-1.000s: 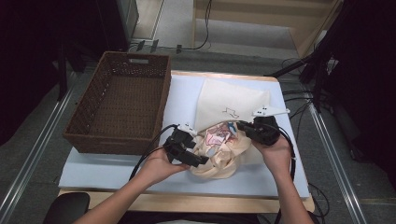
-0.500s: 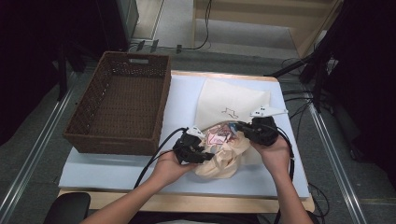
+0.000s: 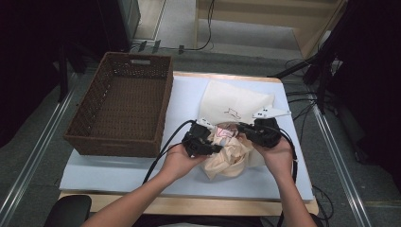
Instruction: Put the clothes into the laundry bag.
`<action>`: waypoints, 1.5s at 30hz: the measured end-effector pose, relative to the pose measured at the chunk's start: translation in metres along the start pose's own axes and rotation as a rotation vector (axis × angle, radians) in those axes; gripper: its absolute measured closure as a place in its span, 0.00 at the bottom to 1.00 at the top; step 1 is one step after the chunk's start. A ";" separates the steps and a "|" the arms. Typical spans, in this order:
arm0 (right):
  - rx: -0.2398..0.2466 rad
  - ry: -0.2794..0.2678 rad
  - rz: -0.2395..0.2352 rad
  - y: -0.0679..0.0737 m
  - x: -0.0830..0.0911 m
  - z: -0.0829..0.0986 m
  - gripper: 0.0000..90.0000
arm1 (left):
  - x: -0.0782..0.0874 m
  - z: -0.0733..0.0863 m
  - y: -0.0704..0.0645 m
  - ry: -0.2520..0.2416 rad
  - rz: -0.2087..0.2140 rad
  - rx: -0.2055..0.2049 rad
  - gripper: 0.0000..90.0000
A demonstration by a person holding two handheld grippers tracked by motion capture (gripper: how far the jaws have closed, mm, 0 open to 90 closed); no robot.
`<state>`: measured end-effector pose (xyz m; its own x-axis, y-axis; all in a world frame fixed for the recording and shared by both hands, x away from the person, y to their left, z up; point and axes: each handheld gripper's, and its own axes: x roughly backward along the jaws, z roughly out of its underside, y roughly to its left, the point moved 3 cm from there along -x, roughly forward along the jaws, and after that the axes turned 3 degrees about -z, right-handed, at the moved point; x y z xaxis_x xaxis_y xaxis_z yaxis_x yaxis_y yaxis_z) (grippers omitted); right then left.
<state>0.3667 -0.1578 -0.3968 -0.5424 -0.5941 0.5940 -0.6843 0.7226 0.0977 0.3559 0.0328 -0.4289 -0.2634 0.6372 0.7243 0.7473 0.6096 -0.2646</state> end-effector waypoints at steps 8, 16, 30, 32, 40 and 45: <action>0.009 -0.009 -0.007 0.002 0.001 -0.002 0.97 | 0.000 -0.018 0.000 -0.011 -0.016 -0.006 0.89; 0.010 -0.007 -0.013 0.004 0.002 -0.002 0.97 | -0.014 -0.025 0.015 -0.005 -0.025 0.053 0.89; 0.005 0.001 -0.020 0.004 0.000 0.001 0.97 | -0.033 -0.030 0.031 0.003 -0.075 0.063 0.88; 0.001 0.003 -0.019 0.003 -0.001 0.001 0.97 | -0.037 -0.029 0.034 0.007 -0.085 0.059 0.88; 0.000 0.013 -0.025 0.004 -0.003 0.003 0.97 | -0.039 -0.028 0.039 0.024 -0.063 0.065 0.85; -0.001 0.011 -0.027 0.003 -0.004 0.004 0.97 | -0.029 -0.029 0.035 0.019 -0.032 0.071 0.71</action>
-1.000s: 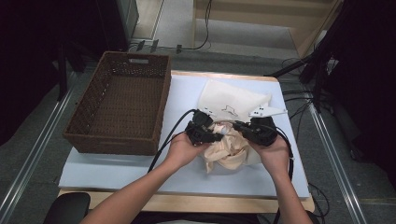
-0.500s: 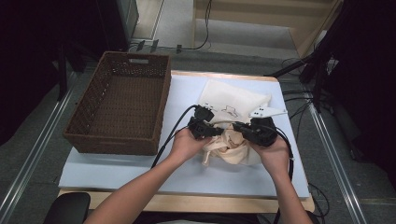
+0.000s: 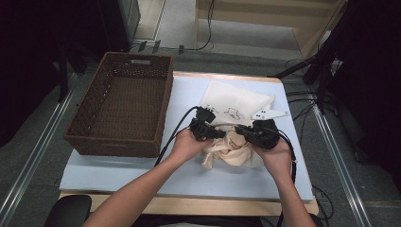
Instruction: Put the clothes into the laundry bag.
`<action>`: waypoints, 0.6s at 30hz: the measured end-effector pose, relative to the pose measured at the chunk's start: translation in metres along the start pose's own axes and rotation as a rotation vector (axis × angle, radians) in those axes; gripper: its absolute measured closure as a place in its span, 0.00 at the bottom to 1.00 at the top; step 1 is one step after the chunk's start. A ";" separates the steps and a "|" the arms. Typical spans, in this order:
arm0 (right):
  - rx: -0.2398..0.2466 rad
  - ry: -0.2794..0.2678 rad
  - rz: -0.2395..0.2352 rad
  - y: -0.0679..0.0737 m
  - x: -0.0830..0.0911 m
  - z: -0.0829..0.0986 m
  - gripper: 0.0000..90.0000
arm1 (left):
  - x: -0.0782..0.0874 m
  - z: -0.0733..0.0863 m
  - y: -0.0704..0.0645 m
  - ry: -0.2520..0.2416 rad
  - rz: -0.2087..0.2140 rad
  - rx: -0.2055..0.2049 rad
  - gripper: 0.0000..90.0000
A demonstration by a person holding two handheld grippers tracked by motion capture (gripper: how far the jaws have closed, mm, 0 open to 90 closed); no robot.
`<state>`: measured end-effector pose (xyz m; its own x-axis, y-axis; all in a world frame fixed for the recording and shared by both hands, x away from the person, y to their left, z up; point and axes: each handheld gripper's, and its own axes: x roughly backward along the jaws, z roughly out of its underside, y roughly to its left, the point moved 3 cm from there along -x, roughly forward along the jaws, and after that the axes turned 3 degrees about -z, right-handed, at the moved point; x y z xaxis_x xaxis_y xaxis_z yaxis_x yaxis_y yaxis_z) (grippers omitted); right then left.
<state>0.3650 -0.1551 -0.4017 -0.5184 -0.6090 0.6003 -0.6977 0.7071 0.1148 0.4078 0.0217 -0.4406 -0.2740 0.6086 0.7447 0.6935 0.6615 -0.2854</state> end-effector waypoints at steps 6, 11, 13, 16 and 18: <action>-0.002 -0.001 0.001 -0.001 0.001 0.000 0.97 | 0.011 0.003 -0.011 0.014 0.028 -0.050 0.48; -0.004 -0.004 0.002 -0.001 0.002 0.000 0.97 | 0.020 0.006 -0.021 0.025 0.042 -0.072 0.32; -0.006 -0.004 0.006 -0.003 0.003 0.001 0.97 | 0.026 0.007 -0.022 0.016 0.043 -0.081 0.28; -0.010 -0.009 0.008 -0.005 0.004 0.001 0.97 | 0.035 0.010 -0.022 0.010 0.049 -0.080 0.27; -0.010 -0.008 0.009 -0.005 0.004 0.001 0.97 | 0.042 0.013 -0.022 0.007 0.059 -0.075 0.27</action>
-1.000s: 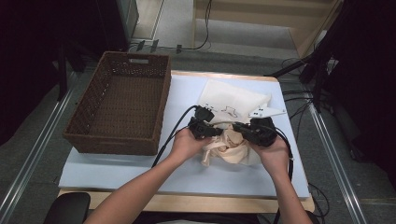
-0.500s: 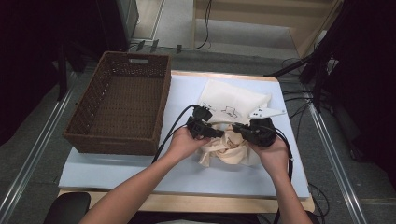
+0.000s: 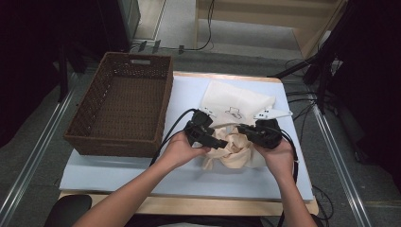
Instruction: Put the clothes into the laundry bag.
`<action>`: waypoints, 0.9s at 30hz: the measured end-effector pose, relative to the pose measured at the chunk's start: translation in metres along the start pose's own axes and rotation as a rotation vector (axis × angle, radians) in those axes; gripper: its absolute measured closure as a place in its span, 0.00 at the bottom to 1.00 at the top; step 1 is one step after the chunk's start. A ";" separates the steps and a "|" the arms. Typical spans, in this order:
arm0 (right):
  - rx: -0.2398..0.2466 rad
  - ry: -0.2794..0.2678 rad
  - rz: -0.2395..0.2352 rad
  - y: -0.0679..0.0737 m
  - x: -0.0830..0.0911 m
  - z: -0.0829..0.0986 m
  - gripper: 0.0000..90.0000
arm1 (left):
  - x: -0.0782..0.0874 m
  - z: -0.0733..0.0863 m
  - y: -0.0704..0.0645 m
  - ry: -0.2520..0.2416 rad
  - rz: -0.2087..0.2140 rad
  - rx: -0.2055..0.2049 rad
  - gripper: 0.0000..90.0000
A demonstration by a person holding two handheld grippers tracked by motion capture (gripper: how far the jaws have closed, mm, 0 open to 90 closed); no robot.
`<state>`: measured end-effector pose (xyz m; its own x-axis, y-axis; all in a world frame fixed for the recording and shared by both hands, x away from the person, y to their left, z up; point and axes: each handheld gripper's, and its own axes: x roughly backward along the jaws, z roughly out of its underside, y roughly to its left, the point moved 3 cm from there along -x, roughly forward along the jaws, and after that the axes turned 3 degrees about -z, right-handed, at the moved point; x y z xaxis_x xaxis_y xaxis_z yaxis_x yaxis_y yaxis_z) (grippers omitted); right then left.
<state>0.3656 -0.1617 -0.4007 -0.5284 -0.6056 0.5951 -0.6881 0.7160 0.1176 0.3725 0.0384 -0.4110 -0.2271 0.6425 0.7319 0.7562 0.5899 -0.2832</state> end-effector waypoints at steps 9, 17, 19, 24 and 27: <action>0.002 0.001 0.002 0.001 -0.001 0.000 0.97 | 0.024 0.022 -0.006 0.005 0.007 -0.006 0.27; 0.002 0.002 0.003 0.001 -0.001 0.000 0.97 | 0.023 0.045 -0.009 0.041 0.018 0.003 0.25; 0.001 0.002 0.002 0.001 -0.001 0.000 0.97 | 0.017 0.049 -0.008 0.051 0.012 -0.001 0.25; 0.001 0.002 0.000 0.002 -0.001 0.000 0.97 | -0.004 0.051 -0.007 0.080 0.000 0.001 0.24; 0.002 0.003 -0.002 0.002 -0.001 0.000 0.97 | -0.017 0.051 -0.007 0.089 -0.007 0.007 0.24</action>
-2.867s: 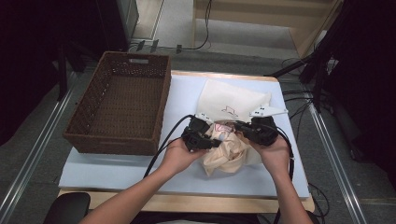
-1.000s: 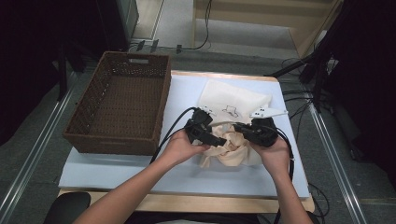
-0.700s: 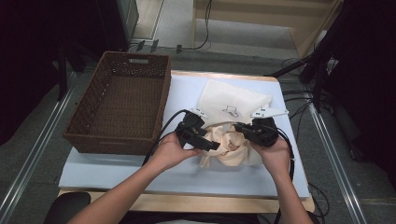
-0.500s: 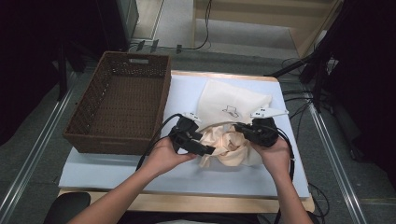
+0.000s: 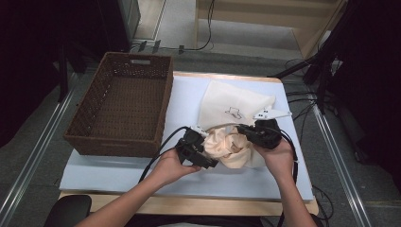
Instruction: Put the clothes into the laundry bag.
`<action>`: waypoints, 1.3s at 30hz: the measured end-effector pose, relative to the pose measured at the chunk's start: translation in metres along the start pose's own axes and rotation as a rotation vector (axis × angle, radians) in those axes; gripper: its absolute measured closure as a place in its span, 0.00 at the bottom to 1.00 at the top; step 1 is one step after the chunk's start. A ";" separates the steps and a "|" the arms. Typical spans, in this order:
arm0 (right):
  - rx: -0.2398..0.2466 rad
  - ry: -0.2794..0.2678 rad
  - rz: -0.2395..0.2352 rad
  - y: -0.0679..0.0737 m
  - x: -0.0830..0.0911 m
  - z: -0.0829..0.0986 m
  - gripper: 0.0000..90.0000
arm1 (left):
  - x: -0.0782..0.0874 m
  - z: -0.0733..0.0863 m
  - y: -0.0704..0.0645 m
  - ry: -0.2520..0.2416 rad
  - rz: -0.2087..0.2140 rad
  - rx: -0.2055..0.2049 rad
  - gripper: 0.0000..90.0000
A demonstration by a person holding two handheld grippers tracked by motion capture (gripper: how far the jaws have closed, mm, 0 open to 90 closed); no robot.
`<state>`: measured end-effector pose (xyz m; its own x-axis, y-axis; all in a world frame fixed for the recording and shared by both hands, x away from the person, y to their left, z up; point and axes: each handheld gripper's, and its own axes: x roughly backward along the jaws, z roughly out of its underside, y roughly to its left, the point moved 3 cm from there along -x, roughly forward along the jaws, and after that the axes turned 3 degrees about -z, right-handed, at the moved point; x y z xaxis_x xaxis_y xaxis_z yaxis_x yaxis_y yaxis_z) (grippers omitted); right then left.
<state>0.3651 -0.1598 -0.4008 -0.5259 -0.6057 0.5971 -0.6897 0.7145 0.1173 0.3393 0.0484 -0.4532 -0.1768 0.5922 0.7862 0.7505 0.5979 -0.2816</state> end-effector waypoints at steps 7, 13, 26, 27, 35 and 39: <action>0.002 0.004 -0.001 0.001 0.000 0.000 0.97 | -0.018 -0.004 0.004 -0.020 -0.035 0.005 0.47; 0.002 0.007 -0.003 0.002 -0.001 0.000 0.97 | -0.024 -0.007 0.011 -0.055 -0.038 0.024 0.78; 0.009 -0.001 -0.018 0.006 -0.001 -0.002 0.97 | -0.014 -0.038 0.002 -0.110 -0.037 0.034 0.85; 0.011 -0.004 -0.020 0.006 -0.001 -0.002 0.97 | -0.015 -0.041 0.002 -0.111 -0.041 0.036 0.85; 0.012 -0.015 -0.025 0.006 0.002 -0.003 0.98 | -0.017 -0.055 0.008 -0.133 -0.052 0.077 0.85; 0.013 -0.019 -0.033 0.007 0.003 -0.004 0.98 | -0.021 -0.059 0.013 -0.133 -0.070 0.086 0.85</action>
<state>0.3608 -0.1557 -0.3953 -0.5121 -0.6353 0.5780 -0.7131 0.6896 0.1263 0.3906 0.0114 -0.4409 -0.3134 0.6105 0.7274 0.6772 0.6807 -0.2795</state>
